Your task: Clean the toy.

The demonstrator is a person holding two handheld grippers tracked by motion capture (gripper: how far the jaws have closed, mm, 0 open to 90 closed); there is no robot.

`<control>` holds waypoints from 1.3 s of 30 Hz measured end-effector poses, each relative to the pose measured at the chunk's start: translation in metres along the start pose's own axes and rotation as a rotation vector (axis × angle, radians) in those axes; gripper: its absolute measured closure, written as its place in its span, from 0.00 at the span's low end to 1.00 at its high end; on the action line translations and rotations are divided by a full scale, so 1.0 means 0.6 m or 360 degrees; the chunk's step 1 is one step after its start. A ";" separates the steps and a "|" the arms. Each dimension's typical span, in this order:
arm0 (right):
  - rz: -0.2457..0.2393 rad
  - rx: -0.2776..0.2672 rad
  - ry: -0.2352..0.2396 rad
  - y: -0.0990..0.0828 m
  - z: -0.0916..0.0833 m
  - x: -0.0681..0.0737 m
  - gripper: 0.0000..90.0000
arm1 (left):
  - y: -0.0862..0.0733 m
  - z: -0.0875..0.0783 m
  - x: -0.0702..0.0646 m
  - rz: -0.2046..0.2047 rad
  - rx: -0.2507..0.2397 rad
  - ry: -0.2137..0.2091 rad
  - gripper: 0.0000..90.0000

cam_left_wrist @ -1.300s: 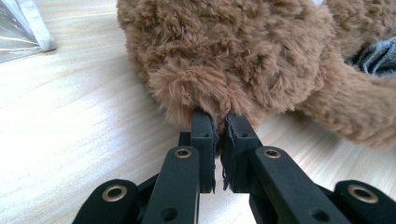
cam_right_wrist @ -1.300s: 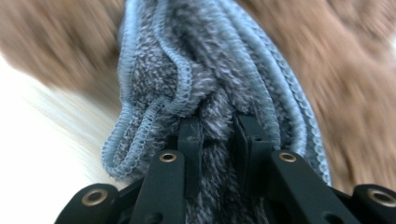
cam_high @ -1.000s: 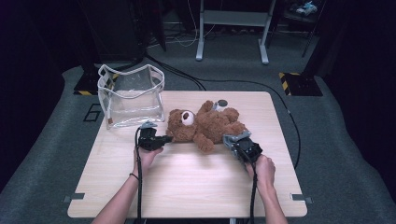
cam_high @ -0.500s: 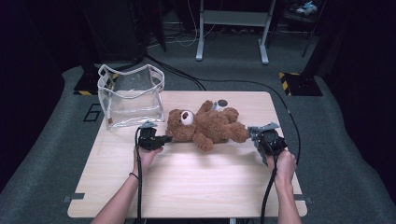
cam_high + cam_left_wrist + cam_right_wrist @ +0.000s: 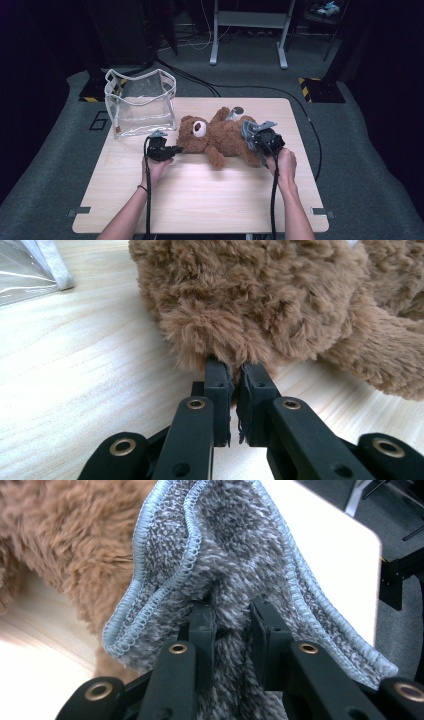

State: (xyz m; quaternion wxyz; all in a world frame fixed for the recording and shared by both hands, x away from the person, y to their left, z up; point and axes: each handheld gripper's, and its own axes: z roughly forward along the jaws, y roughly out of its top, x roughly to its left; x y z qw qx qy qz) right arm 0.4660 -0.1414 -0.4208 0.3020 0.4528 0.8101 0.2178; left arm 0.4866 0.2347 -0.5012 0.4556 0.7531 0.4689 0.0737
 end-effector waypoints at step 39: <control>0.0359 0.0087 0.0058 -0.107 -0.005 -0.057 0.82 | 0.001 -0.003 -0.125 0.0250 -0.0011 0.0097 0.16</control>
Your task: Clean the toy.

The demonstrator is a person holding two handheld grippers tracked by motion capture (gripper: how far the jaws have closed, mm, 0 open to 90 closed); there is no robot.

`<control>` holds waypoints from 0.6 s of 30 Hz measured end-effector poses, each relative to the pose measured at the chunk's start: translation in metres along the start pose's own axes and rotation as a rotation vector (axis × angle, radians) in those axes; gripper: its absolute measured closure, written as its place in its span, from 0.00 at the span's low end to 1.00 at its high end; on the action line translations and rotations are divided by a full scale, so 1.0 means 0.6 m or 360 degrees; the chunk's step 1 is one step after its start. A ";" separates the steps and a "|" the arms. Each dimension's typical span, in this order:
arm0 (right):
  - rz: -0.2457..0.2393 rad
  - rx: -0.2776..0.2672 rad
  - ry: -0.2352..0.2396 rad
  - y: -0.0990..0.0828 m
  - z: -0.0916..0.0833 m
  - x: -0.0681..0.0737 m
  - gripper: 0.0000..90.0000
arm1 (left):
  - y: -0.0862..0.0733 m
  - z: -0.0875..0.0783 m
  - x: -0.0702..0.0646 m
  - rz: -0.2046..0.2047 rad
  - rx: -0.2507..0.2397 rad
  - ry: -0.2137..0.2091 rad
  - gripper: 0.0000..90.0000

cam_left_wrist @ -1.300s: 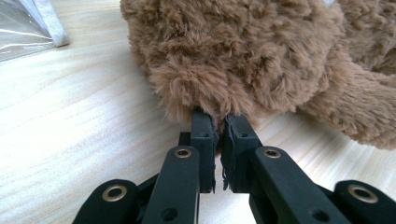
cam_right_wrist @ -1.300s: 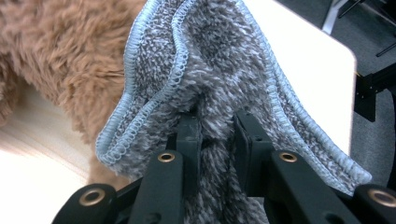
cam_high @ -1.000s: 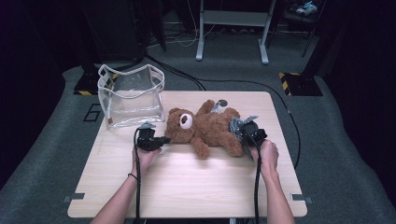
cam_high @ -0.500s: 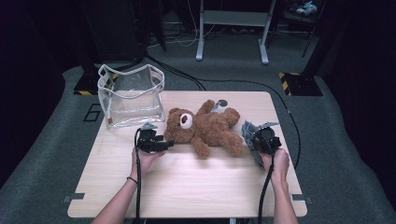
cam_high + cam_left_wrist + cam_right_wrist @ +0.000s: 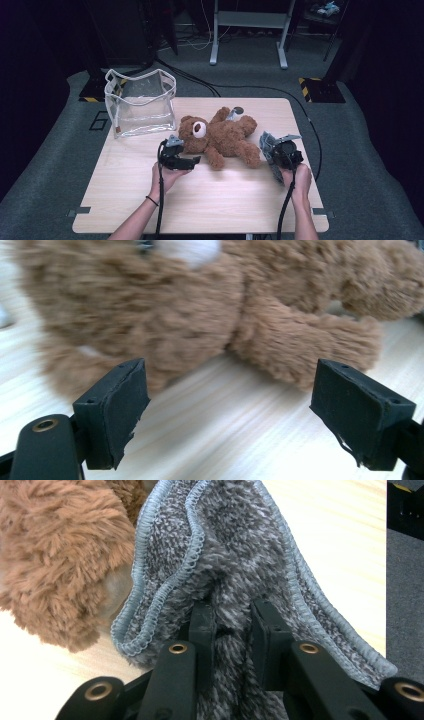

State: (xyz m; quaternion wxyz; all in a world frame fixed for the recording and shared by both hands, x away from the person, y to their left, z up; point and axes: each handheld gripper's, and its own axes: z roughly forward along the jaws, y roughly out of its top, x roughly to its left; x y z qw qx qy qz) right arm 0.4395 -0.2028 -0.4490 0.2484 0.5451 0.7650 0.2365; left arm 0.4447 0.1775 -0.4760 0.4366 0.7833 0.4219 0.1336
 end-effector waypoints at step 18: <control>0.0020 -0.0001 0.0006 -0.004 0.001 0.002 0.82 | 0.003 0.055 -0.107 0.0185 0.0027 0.0037 0.14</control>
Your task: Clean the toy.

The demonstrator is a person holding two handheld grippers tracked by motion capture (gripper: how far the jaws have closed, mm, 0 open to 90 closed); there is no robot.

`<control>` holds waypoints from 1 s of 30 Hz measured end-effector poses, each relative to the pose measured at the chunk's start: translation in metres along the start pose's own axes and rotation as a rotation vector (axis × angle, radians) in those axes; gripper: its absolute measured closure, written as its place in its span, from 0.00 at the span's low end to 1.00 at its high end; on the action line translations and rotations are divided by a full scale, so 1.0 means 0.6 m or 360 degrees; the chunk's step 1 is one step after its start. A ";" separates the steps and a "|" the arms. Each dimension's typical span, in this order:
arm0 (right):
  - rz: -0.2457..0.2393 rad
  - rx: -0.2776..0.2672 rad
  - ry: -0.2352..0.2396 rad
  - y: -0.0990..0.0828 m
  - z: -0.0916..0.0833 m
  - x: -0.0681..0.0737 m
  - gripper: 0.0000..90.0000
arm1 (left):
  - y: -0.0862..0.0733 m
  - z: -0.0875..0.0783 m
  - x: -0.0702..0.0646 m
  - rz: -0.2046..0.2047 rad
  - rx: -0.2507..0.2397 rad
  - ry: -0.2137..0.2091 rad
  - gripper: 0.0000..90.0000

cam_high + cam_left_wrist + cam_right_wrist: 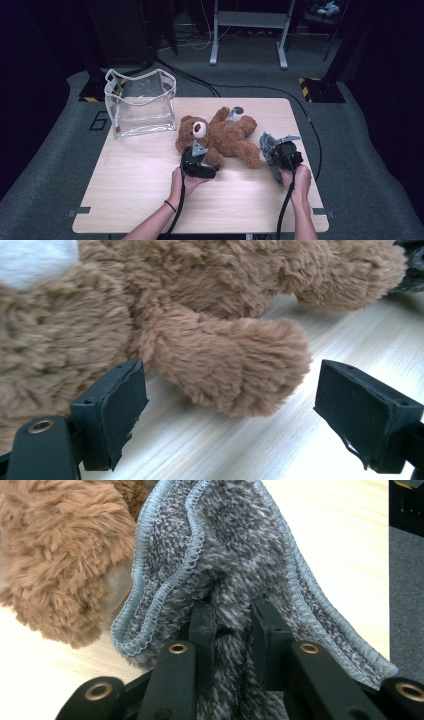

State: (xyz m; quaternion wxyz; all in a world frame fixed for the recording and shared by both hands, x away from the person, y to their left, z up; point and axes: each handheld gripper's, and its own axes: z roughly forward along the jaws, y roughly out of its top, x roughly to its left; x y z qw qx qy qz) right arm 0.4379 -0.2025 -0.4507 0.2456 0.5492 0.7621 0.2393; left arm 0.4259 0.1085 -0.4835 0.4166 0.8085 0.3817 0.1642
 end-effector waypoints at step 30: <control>0.0027 -0.0019 0.0020 0.001 -0.006 0.000 0.82 | 0.009 0.036 -0.012 0.0188 -0.0080 0.0160 0.76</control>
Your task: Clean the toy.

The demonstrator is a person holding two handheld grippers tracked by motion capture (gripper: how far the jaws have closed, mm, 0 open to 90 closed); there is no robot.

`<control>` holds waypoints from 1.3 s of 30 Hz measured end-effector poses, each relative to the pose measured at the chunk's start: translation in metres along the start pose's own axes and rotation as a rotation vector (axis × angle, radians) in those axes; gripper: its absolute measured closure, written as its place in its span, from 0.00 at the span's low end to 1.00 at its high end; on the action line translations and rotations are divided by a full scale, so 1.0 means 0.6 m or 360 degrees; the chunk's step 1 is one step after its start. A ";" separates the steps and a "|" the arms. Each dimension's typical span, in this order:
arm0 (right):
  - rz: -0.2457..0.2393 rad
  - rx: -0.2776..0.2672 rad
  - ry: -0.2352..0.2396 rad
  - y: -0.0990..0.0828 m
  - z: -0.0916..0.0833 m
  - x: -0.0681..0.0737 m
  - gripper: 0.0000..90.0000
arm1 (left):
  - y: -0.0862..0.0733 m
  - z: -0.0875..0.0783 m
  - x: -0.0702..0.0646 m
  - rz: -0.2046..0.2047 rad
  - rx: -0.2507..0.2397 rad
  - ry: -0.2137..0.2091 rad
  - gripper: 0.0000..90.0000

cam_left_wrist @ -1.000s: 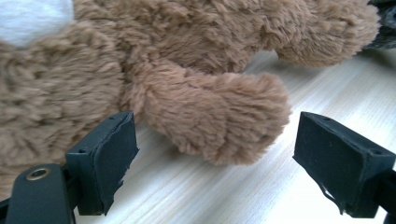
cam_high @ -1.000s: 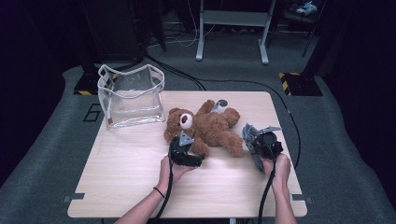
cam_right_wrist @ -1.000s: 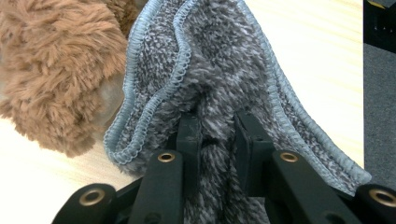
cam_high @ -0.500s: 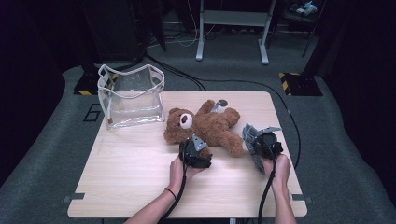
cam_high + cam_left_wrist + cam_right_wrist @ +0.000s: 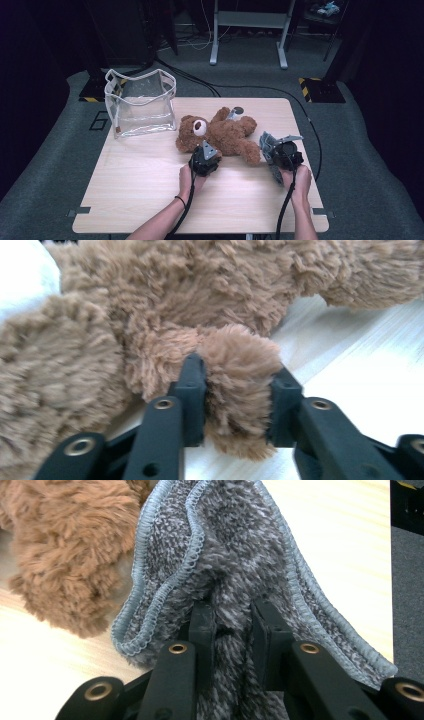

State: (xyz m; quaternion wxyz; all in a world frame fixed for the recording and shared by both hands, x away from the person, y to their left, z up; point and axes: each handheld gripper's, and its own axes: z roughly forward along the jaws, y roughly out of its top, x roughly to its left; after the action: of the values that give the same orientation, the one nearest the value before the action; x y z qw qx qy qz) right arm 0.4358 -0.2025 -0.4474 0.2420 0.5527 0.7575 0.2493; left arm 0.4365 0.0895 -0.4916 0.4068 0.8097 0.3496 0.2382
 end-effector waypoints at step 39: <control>-0.0272 -0.0255 0.0256 0.135 0.029 0.218 0.82 | 0.079 -0.040 0.086 0.0057 -0.0069 -0.0237 0.83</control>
State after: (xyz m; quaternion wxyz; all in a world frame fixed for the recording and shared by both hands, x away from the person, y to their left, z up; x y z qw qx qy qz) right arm 0.4692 -0.0536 -0.4203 0.2441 0.4433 0.7964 0.3311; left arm 0.4709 0.1204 -0.4341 0.4448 0.8222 0.2988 0.1922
